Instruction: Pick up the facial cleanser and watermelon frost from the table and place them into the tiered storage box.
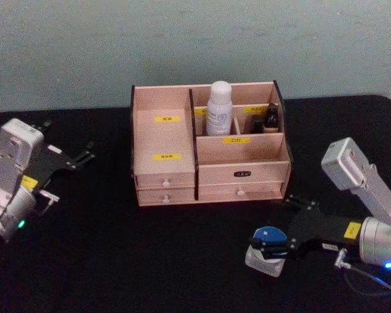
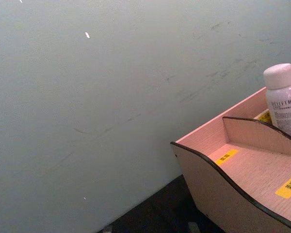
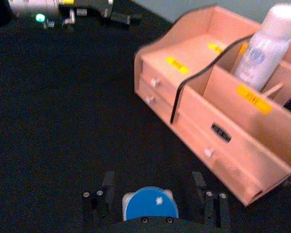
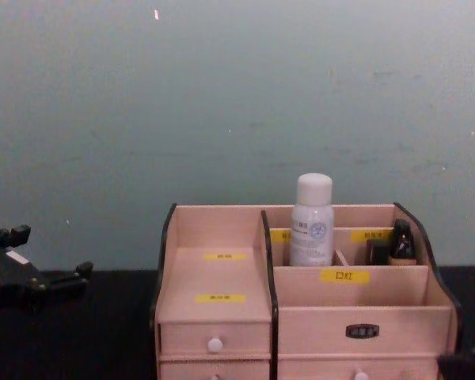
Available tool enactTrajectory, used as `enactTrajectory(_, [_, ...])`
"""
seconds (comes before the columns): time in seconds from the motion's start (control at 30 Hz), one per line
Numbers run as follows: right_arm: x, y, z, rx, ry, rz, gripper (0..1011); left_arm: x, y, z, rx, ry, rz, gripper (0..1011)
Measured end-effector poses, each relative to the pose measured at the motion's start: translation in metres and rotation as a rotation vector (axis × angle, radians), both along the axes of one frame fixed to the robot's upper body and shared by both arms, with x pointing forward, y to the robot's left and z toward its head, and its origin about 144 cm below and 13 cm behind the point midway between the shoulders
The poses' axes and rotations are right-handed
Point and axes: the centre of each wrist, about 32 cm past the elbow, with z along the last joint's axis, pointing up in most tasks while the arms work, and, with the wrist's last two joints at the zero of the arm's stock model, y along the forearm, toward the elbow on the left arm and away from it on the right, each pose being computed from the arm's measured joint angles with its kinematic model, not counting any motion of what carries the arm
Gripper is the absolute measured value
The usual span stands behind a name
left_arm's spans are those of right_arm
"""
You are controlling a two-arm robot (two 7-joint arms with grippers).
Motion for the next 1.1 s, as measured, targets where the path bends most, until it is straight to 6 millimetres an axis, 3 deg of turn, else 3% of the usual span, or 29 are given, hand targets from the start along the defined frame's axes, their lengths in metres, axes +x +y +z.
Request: enactTrajectory(1.1, [-0.0020,0.0019,-0.0061,-0.075,0.073,-0.022,1000,0.0000,0.0000,0.0000,0.000,0.000,0.000,1001])
